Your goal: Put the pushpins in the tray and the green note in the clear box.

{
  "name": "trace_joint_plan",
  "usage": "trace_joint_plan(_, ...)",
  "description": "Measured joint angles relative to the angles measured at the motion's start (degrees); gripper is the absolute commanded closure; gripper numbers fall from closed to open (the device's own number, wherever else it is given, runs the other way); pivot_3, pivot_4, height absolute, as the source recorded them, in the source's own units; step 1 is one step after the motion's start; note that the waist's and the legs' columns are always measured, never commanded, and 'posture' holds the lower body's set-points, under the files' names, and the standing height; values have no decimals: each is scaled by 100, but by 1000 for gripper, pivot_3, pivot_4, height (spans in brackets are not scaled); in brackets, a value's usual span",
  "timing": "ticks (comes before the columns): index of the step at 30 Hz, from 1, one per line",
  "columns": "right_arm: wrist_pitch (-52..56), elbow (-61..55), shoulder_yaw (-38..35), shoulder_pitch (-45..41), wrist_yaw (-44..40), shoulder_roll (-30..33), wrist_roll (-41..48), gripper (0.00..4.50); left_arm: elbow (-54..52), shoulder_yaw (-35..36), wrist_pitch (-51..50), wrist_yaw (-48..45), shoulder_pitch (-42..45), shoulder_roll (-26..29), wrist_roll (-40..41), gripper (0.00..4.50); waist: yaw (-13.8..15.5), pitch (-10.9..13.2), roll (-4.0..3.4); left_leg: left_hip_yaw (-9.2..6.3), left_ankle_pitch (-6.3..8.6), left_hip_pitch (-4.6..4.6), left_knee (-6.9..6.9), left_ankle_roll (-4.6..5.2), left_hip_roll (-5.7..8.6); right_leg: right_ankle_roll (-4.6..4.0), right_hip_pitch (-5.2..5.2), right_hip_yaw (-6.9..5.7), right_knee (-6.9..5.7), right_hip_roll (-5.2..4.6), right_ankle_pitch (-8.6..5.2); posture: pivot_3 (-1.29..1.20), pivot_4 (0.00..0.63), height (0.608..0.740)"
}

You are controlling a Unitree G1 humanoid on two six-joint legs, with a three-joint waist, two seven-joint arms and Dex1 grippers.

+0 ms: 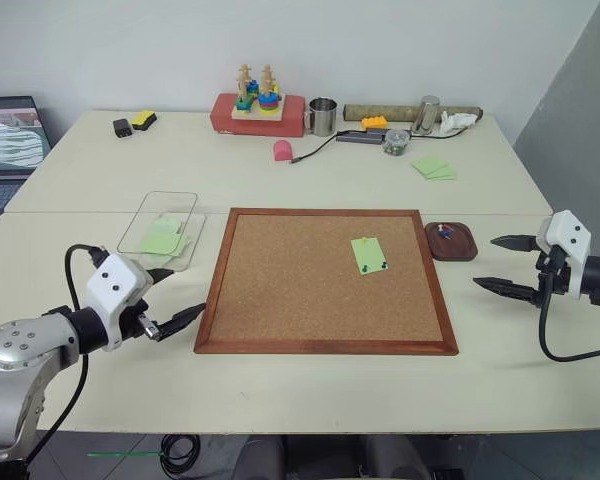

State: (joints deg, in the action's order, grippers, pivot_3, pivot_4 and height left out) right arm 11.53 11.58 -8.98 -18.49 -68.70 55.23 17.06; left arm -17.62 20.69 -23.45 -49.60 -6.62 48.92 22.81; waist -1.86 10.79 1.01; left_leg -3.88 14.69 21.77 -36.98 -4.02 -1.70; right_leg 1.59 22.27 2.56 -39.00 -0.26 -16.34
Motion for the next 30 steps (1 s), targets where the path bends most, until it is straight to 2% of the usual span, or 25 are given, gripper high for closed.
trace_joint_plan(11, 1, 5, 1, -12, 1, -6, -2, 0, 1, -2, 22, 3, -64, -11, -42, 72, -1, 0, 0, 0, 0, 0, -1, 0, 0, 0, 0, 1, 0, 0, 0, 0, 150, 740)
trace_joint_plan(30, 27, -289, -4, 138, 187, -233, 1, 0, 156, -165, 151, 126, 379, -100, -133, 72, 1, 0, 0, 0, 0, 1, -1, 0, 0, 0, 0, 0, -1, 0, 0, 0, 150, 740)
